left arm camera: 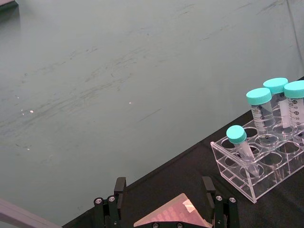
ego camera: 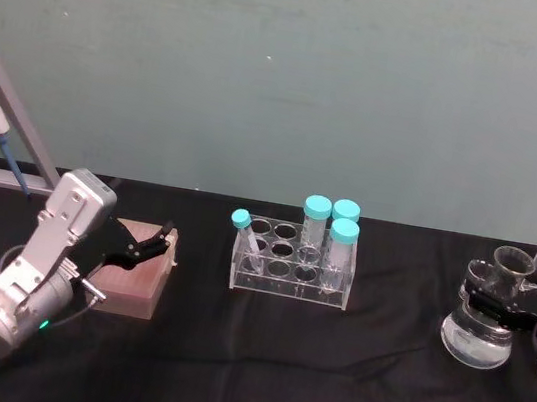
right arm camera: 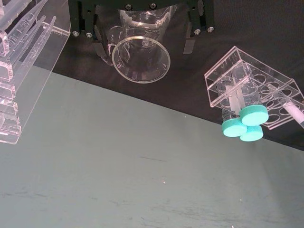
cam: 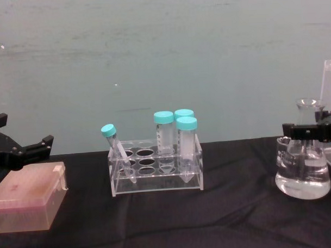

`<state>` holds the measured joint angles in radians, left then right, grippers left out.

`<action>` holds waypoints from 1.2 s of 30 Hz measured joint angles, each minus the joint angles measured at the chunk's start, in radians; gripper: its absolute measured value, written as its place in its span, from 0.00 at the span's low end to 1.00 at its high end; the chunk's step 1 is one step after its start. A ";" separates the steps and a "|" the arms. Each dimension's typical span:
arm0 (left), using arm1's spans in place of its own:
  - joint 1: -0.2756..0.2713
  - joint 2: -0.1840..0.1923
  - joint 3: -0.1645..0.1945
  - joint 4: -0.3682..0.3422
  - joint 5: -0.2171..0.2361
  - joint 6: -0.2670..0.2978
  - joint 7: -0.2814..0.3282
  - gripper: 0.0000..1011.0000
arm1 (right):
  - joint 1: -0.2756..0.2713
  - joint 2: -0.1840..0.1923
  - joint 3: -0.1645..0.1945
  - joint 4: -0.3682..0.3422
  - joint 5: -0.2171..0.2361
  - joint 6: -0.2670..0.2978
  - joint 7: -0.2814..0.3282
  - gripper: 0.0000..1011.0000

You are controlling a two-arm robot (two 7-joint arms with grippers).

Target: Place the experimental apparatus aside using one hand.

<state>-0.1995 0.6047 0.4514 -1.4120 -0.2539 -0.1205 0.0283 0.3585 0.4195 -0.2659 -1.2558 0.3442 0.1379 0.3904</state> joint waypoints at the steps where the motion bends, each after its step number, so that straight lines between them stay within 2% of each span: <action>1: 0.000 0.000 0.000 0.000 0.000 0.000 0.000 0.99 | 0.000 0.000 0.000 0.000 0.000 0.000 0.000 0.99; 16: 0.000 0.000 0.000 0.000 0.000 0.000 0.000 0.99 | -0.001 0.000 0.000 -0.004 0.001 0.000 -0.002 0.99; 36: 0.000 0.000 0.000 0.000 0.000 0.000 0.000 0.99 | -0.019 0.000 0.019 -0.034 0.002 0.017 -0.013 0.99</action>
<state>-0.1995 0.6047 0.4514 -1.4120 -0.2539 -0.1205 0.0283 0.3392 0.4200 -0.2472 -1.2898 0.3461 0.1553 0.3771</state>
